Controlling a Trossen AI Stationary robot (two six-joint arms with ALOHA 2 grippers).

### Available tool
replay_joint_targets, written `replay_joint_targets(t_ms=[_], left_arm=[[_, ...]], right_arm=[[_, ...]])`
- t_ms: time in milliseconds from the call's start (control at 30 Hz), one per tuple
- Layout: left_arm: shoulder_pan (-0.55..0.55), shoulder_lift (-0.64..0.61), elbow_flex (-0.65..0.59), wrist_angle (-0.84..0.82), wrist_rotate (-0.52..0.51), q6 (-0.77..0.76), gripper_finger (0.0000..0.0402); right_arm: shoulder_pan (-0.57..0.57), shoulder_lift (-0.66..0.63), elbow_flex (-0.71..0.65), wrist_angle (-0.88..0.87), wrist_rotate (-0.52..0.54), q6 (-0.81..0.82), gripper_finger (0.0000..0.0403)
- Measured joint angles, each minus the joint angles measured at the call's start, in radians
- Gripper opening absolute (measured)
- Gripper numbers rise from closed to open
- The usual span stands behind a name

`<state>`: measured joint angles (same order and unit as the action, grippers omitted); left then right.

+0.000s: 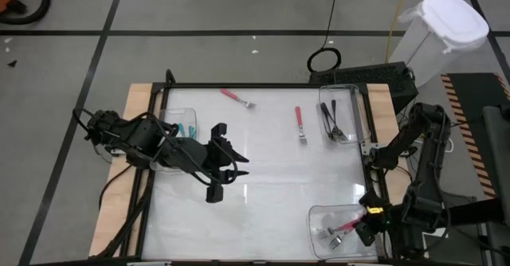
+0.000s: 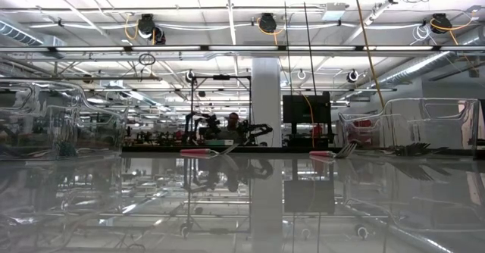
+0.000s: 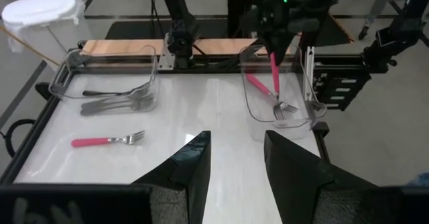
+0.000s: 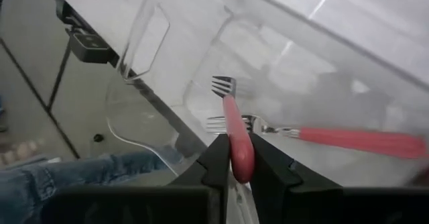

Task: Sort silverware by color (type)
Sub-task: Put the pink fork into the bottom right transparent bin

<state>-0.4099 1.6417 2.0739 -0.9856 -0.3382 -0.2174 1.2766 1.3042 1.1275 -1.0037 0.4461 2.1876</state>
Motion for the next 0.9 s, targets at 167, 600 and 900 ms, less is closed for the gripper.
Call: replay_joint_targets(t_ms=[167,600,900], left_arm=[[0.000,0.000,0.000,-0.009,0.000,-0.019,0.0141],[-0.002,0.000,0.000,-0.008,0.007,-0.029,0.0141],[-0.002,0.000,0.000,-0.008,0.007,-0.030,0.0141]], right_arm=[[0.000,-0.002,-0.086,0.126,0.014,0.019,0.0035],[0.000,0.000,-0.111,0.086,-0.014,0.023,0.0091],[0.000,0.000,-0.111,0.087,-0.062,0.019,0.0105]])
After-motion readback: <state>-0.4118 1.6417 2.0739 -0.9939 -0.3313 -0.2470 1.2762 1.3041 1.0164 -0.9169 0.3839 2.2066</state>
